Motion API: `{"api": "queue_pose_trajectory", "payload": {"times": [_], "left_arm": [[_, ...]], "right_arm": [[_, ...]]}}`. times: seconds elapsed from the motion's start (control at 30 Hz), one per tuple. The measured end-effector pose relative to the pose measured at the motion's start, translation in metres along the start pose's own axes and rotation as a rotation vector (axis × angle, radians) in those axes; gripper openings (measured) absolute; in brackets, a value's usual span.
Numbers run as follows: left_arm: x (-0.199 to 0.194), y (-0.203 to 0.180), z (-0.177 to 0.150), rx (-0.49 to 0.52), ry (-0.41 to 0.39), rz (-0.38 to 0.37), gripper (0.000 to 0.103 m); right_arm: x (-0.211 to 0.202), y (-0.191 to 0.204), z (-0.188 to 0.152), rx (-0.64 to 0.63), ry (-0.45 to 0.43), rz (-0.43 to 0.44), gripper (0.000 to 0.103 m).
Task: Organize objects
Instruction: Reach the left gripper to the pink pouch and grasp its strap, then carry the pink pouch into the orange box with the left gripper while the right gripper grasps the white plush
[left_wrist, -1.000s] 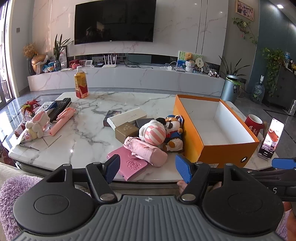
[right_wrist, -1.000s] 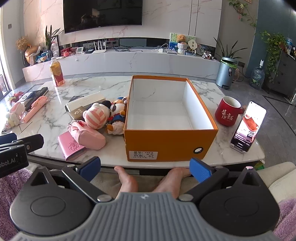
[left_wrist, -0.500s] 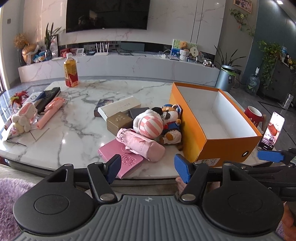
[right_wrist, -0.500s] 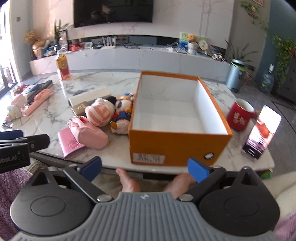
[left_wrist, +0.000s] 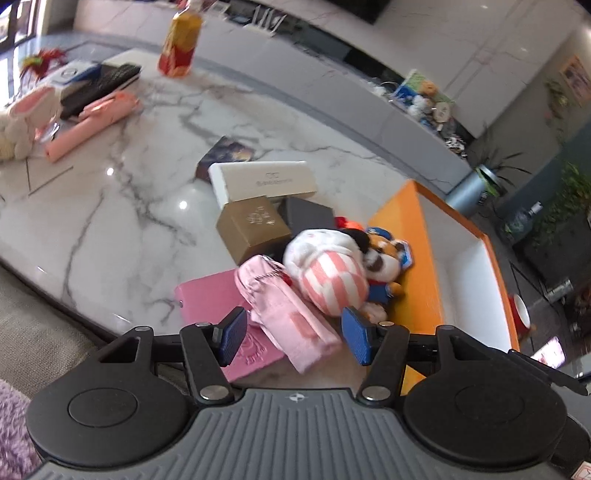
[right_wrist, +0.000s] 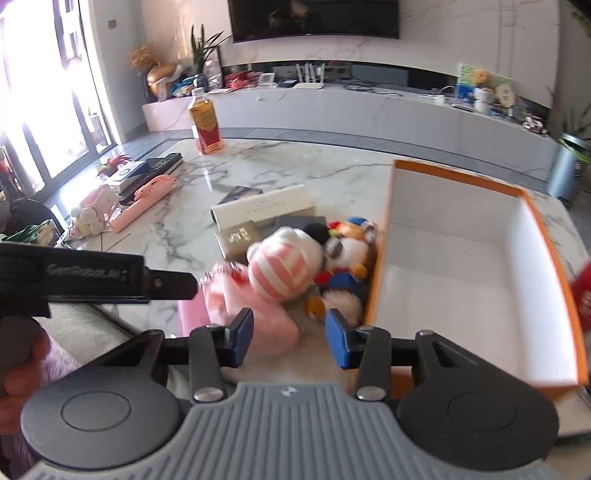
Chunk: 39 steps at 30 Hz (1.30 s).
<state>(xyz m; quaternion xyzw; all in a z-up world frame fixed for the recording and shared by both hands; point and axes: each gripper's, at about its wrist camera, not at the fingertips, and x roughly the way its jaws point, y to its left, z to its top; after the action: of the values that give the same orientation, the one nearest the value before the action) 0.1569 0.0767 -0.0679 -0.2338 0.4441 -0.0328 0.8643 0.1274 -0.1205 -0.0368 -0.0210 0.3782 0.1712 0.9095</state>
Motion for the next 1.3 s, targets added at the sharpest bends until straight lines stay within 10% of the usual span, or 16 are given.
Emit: {"api": "queue_pose_trajectory", "payload": {"times": [0.3,0.63,1.3], "left_arm": [[0.05,0.034,0.02,-0.201,0.135,-0.056,0.069],[0.081,0.042,0.027,-0.269,0.203,-0.049,0.069],[0.067,0.029,0.027,-0.17,0.076,-0.078,0.03]], "right_arm": [[0.081,0.002,0.032,-0.03,0.111,0.037,0.048],[0.111,-0.006,0.034,-0.031,0.146,0.053,0.076],[0.109,-0.002,0.028,-0.032,0.121,0.051,0.059]]}}
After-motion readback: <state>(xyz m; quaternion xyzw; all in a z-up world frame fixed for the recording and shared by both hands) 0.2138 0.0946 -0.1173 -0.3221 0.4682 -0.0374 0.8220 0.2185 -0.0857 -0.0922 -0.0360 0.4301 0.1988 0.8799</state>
